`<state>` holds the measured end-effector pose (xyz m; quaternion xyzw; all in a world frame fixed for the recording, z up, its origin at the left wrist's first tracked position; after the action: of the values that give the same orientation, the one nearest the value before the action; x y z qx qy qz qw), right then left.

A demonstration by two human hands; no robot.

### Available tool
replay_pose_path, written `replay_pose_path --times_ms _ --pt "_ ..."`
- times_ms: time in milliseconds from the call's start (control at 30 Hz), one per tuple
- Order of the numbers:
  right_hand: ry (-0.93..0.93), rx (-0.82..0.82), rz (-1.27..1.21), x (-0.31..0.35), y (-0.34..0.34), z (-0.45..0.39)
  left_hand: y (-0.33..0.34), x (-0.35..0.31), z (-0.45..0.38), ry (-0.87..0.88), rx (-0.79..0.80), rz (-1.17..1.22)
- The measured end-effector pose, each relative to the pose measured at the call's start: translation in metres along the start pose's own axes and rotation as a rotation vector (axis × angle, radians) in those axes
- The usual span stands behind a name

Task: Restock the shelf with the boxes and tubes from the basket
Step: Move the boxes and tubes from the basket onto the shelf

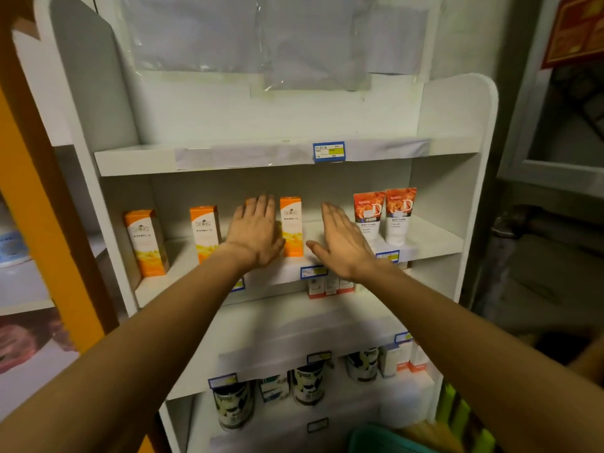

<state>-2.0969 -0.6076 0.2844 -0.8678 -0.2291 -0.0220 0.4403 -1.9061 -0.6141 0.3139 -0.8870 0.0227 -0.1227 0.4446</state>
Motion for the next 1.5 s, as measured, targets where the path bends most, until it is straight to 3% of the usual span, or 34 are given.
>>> replay_pose_path --times_ms 300,500,667,867,1033,1233,1500 --pt "0.113 0.160 0.128 -0.057 -0.012 0.105 0.027 -0.091 0.060 0.118 0.103 0.029" --pt "0.212 0.309 0.224 -0.119 0.013 0.208 0.082 -0.172 0.125 0.244 0.219 0.085" --pt "0.363 0.487 0.235 -0.181 0.049 0.301 0.146 -0.237 0.179 0.354 0.458 0.126" --pt "0.596 0.679 0.234 -0.244 0.098 0.381 0.215 -0.300 0.224 0.494 0.634 0.116" --pt "0.717 0.786 0.153 -0.277 0.151 0.412 0.273 -0.325 0.238 0.490 0.790 0.246" --pt "0.710 0.875 0.027 -0.290 0.215 0.431 0.338 -0.344 0.265 0.452 0.860 0.310" --pt "0.681 1.069 0.109 -0.316 0.289 0.471 0.451 -0.352 0.316 0.421 1.026 0.283"
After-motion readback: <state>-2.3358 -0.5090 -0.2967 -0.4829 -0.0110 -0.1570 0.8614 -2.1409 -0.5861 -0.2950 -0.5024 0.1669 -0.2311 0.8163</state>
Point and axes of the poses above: each hand's wrist, its own z-axis away from the middle knuckle, its own y-axis out of the palm, x = y × z, the point moved 1 cm from there along -z, towards the middle knuckle, and after that the axes turned 12 degrees about -x, right-handed, at the moved point
